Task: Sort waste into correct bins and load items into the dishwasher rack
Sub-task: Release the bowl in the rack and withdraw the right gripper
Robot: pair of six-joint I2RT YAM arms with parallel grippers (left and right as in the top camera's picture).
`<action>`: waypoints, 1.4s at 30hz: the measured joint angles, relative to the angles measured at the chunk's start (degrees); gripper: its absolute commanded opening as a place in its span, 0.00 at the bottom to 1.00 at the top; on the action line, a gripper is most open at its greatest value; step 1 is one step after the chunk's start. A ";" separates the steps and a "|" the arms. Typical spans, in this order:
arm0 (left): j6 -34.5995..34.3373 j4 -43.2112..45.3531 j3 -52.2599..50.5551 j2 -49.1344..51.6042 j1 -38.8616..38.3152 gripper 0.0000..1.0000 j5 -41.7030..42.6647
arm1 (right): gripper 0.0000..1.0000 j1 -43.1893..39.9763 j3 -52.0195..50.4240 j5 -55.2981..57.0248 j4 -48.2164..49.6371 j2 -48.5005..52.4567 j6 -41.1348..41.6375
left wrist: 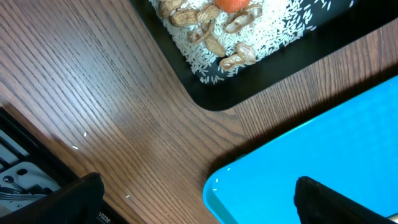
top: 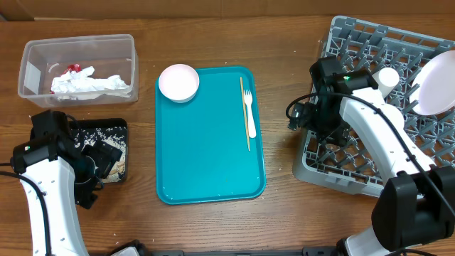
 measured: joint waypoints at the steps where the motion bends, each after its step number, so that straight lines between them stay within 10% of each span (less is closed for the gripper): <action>1: 0.00 0.00 0.00 0.00 0.00 1.00 0.02 | 0.55 0.00 -0.44 0.76 -0.46 0.00 0.22; 8: 0.00 -0.02 0.00 0.00 0.00 1.00 0.02 | 0.20 0.59 -2.58 2.45 -1.81 0.00 0.52; 14: 0.00 0.00 0.00 0.00 0.00 1.00 0.00 | 0.11 0.76 -2.69 2.27 -5.31 0.00 0.55; 34: 0.00 0.00 0.00 0.00 0.00 1.00 0.00 | 0.15 1.11 -2.89 12.96 -13.49 -0.13 7.69; 38: 0.00 -0.02 0.00 0.00 0.00 1.00 0.00 | 0.26 1.09 -3.04 13.14 -13.49 -2.80 10.01; 39: 0.00 0.00 0.00 0.00 0.00 1.00 0.00 | 0.80 0.76 -3.04 13.97 -13.09 -5.09 10.60; 40: 0.00 0.02 0.00 0.00 0.00 1.00 0.00 | 1.00 0.59 -3.04 14.01 -12.61 -6.45 10.49; 42: 0.00 0.00 0.00 0.00 0.00 1.00 0.00 | 1.00 0.13 -3.10 12.28 -7.67 -10.08 7.93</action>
